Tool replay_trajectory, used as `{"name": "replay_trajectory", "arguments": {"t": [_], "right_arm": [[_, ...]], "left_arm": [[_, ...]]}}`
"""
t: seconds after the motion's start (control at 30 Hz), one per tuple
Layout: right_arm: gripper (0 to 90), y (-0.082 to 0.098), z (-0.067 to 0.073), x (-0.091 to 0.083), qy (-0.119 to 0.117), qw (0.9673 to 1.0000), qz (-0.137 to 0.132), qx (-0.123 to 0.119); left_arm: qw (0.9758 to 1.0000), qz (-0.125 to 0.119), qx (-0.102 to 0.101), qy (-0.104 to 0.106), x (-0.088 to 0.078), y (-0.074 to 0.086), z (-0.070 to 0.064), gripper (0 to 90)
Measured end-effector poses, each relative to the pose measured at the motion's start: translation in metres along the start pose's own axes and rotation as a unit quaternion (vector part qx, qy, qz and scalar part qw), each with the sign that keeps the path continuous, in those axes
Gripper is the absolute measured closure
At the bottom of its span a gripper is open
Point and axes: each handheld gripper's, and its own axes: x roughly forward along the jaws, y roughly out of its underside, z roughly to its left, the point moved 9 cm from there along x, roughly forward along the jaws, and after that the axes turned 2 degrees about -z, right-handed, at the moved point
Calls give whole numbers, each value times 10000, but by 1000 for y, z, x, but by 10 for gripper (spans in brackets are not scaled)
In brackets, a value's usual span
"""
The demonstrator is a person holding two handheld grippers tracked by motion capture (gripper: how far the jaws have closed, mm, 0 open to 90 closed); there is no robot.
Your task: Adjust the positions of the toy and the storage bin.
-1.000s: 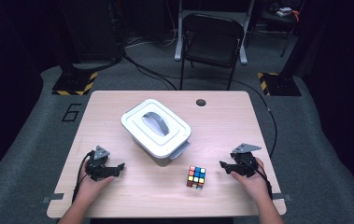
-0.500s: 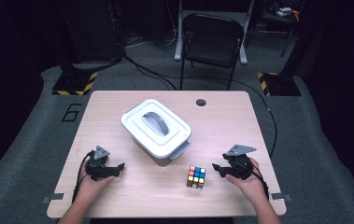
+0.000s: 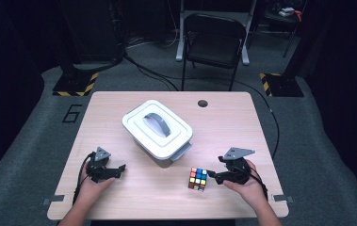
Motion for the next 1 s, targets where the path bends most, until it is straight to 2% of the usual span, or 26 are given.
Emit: {"name": "replay_trajectory", "arguments": {"t": [0.5, 0.57, 0.93, 1.0], "right_arm": [[144, -3, 26, 9, -364, 9983, 127, -427], [143, -3, 29, 10, -391, 9983, 144, -401], [135, -2, 41, 20, -584, 9960, 278, -614], [131, -1, 43, 22, -588, 9960, 315, -593]], "left_arm": [[10000, 0, 0, -1, 0, 0, 0, 137], [10000, 1, 1, -1, 0, 0, 0, 137], [10000, 1, -3, -8, 0, 0, 0, 137], [10000, 3, -1, -9, 0, 0, 0, 138]]}}
